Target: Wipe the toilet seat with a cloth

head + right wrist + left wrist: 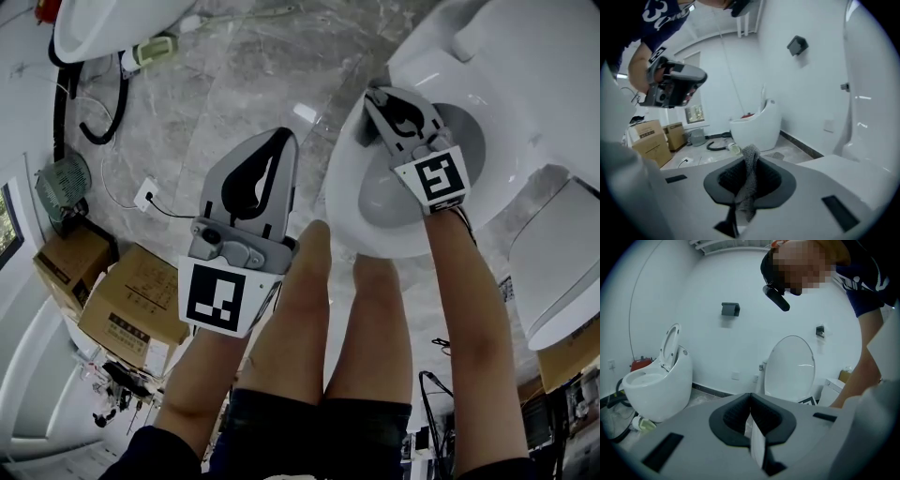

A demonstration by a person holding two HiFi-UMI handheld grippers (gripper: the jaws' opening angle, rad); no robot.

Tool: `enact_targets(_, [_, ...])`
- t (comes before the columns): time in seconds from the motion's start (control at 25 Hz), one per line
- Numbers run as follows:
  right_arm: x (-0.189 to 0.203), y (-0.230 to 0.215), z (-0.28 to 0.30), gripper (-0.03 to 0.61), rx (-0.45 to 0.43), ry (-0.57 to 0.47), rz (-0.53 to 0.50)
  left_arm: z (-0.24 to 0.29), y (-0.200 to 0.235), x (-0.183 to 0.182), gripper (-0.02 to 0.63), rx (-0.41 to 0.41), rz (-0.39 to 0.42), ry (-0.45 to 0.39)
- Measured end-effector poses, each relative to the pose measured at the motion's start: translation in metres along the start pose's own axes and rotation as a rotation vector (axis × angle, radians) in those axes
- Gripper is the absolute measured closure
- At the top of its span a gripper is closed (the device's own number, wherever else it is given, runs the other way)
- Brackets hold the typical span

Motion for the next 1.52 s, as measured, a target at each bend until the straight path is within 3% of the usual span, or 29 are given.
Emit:
enact_targets(0.08, [-0.001,-0.012,-0.003,0.514,0.056,-0.01,0.037,-0.001,-0.001,0.001,0.594,0.001,0.002,0.004])
enact_targets(0.16, [0.0,-0.007,-0.004,0.515,0.051,-0.002,0.021,-0.001,-0.002,0.001,0.594,0.0,0.004,-0.001])
enact_targets(0.24, [0.003,0.016,-0.005,0.515,-0.041,0.039,-0.091,0.0,-0.003,-0.002,0.594,0.0,0.002,-0.013])
enact_targets(0.44, [0.034,0.107,-0.021,0.515,-0.389,0.131,-0.397,0.001,-0.003,-0.006,0.594,0.003,0.009,-0.013])
enact_targets(0.56, [0.046,0.122,-0.032,0.515,-0.462,0.16,-0.49,0.001,-0.003,-0.006,0.594,0.0,0.008,-0.011])
enact_targets(0.72, [0.043,0.088,-0.028,0.515,-0.394,0.156,-0.484,0.005,-0.007,-0.004,0.594,0.006,0.017,0.0])
enact_targets(0.96, [0.036,-0.015,-0.03,0.517,-0.057,0.138,-0.261,0.009,-0.014,-0.005,0.594,0.006,-0.003,-0.008])
enact_targets(1.08, [0.035,-0.032,-0.035,0.517,0.027,0.129,-0.172,0.009,-0.017,-0.007,0.594,0.002,-0.01,-0.013])
enact_targets(1.2, [0.038,-0.018,-0.033,0.517,0.008,0.129,-0.118,0.009,-0.02,-0.008,0.594,0.018,0.021,-0.017])
enact_targets(1.36, [0.047,0.028,-0.033,0.517,-0.107,0.135,-0.118,0.01,-0.025,-0.009,0.594,0.025,0.023,-0.016])
enact_targets(1.52, [0.06,0.082,-0.04,0.517,-0.277,0.16,-0.249,0.012,-0.029,-0.009,0.594,0.031,0.022,-0.011])
Point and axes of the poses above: the fingertips, and each gripper's own axes: z forward along the fingers, y to its left, x out of its underside, the point moved 6 cm from there along -z, backward along the fingers, and after that the axes turned 11 degrees about y, right-handed, at the moved point
